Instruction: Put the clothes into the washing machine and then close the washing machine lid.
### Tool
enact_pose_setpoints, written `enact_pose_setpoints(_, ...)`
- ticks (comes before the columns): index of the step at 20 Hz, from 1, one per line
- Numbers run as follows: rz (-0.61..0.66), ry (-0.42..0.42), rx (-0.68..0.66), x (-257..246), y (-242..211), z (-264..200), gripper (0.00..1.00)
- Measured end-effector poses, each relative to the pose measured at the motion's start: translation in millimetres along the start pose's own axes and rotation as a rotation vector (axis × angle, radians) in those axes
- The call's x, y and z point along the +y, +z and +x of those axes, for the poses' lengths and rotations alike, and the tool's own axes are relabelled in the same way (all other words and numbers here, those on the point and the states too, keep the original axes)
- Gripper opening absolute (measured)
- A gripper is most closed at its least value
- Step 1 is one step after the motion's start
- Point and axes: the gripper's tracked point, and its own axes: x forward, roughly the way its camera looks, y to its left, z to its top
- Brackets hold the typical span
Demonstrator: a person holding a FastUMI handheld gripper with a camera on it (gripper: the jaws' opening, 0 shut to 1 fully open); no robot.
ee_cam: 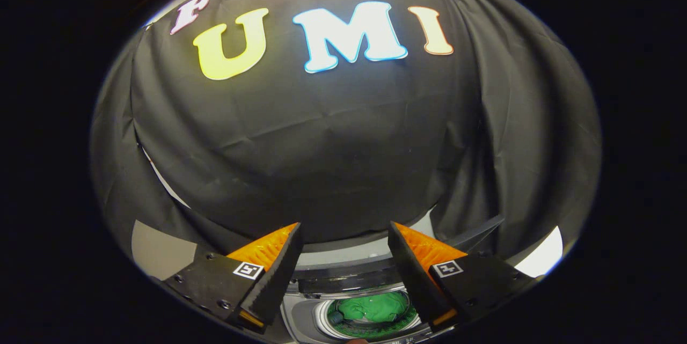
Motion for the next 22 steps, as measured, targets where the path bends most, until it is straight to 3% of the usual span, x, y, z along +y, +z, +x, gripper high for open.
enact_pose_setpoints(7,-0.085,-0.052,0.06,-6,-16,26,0.98)
enact_pose_setpoints(10,-0.185,-0.055,0.053,-4,-17,29,0.98)
enact_pose_setpoints(22,-0.173,-0.037,0.016,-4,-22,21,0.98)
